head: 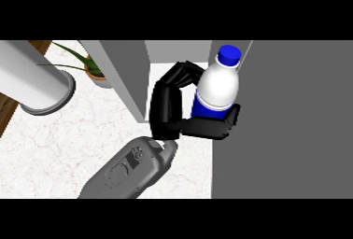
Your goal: Pick up the bottled water, place it into the cabinet and close the cabinet
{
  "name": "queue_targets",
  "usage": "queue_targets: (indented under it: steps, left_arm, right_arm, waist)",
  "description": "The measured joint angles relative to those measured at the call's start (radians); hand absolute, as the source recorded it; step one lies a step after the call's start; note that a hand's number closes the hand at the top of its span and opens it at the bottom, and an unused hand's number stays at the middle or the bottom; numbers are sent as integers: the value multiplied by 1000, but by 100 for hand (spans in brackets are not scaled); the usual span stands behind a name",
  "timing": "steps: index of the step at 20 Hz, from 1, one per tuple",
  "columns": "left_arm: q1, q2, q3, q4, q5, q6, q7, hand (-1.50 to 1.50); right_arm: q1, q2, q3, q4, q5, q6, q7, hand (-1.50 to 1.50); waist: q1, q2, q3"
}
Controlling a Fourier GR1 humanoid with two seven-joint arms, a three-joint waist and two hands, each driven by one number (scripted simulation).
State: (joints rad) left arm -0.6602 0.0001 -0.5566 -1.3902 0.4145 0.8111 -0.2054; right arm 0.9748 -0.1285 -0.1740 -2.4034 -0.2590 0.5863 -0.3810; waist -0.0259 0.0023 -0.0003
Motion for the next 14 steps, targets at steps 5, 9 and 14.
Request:
queue_targets:
  steps: [5, 9, 14]
  left_arm:
    - [-69, 0, 26, 142, 31, -8, -29, 150]
    - [-116, 0, 45, 233, 40, -20, -45, 150]
    - [-161, 0, 69, 348, 35, -37, -63, 150]
  right_arm:
    - [5, -6, -24, -2, -9, 9, 9, -150]
    - [-4, -17, -58, 10, -22, 24, 5, -150]
    - [-4, -29, -86, 10, -39, 36, 11, -150]
  waist:
    - [-4, 2, 0]
    - [-2, 1, 0]
    - [0, 2, 0]
